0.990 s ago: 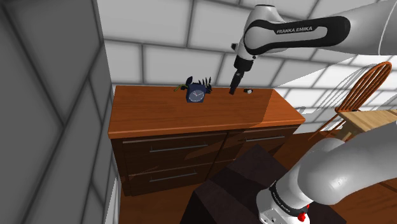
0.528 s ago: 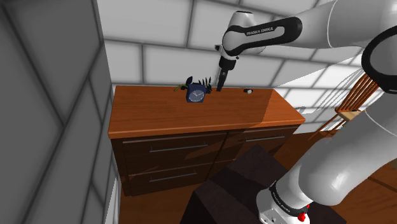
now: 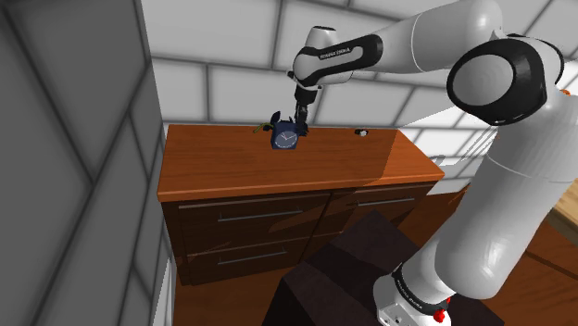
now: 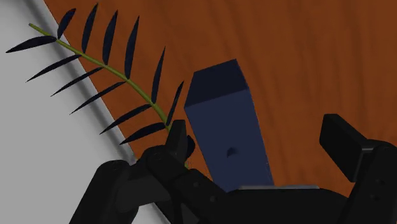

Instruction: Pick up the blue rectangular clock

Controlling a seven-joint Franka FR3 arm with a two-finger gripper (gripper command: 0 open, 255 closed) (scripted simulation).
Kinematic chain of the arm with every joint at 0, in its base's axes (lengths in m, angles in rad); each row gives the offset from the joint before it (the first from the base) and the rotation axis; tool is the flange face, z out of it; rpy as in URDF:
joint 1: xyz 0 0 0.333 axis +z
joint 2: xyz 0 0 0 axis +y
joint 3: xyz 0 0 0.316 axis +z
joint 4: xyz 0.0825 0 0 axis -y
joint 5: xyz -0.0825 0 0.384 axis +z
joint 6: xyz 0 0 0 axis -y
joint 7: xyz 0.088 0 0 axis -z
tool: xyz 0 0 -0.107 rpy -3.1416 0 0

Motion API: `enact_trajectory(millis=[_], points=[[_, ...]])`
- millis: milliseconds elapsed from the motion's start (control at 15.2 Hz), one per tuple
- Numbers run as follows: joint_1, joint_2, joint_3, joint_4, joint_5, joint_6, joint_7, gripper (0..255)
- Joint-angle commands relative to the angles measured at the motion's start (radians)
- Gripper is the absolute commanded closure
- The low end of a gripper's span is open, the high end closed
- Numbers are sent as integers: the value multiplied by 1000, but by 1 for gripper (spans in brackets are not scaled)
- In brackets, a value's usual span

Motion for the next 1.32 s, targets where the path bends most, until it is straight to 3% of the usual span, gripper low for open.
enact_trajectory(millis=[0,660,726,1254], points=[[-5,76,14,85,16,-4,-55,0],[-9,123,20,45,27,83,-64,0],[-9,122,20,44,27,83,-63,255],[-8,124,20,48,27,81,-62,255]])
